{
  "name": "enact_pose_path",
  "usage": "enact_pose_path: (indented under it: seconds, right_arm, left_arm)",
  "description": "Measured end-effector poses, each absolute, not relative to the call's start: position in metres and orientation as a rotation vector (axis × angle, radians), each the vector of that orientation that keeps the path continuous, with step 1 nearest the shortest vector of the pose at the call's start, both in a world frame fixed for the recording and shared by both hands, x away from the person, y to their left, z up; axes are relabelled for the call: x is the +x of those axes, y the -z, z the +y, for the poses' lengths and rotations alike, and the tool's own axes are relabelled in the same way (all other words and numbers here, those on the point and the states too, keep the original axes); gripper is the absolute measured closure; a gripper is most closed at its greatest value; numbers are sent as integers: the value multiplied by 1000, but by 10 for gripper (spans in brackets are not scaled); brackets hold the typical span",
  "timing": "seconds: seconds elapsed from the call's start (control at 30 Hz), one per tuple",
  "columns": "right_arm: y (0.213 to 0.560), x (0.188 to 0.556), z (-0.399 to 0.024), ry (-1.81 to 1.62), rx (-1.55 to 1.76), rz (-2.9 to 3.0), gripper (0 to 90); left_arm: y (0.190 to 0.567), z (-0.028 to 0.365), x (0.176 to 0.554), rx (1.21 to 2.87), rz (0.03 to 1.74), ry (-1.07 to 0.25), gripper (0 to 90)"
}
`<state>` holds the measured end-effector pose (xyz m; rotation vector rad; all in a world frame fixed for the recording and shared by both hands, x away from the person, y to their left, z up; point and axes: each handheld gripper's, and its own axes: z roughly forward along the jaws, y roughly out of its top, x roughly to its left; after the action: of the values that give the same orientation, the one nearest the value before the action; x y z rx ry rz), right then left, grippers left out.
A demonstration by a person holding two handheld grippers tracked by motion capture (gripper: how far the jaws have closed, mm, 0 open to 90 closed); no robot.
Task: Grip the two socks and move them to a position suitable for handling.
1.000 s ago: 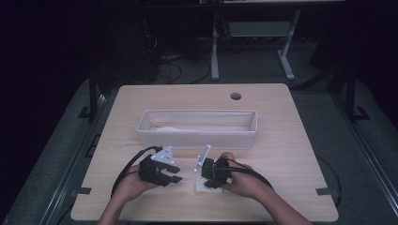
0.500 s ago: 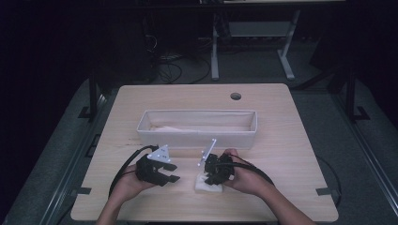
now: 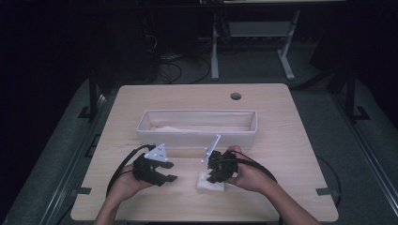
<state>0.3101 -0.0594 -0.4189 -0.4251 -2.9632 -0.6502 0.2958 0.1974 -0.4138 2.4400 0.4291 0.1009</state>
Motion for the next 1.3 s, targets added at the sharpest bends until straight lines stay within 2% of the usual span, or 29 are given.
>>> enact_pose_path:
  seconds: [0.33,0.4,0.47,0.53,0.9,1.1,1.3]
  right_arm:
    - [420,312,-61,641,-418,-2979,794]
    - [423,311,-58,627,-411,-2973,756]
    - [423,310,-57,652,-397,-2985,665]
    - [422,308,-56,661,-375,-3000,614]
    - [429,308,-52,630,-333,-3023,500]
    - [435,311,-48,600,-331,-3039,504]
    - [437,309,-46,584,-341,-3086,659]
  left_arm:
    - [414,199,296,2438,444,-105,464]
    - [414,199,296,2437,445,-106,463]
    - [414,199,296,2437,446,-105,463]
    - [414,200,296,2435,447,-104,463]
    - [414,201,297,2431,455,-101,467]
    - [413,202,297,2427,452,-100,471]
    - [412,202,296,2423,455,-104,474]
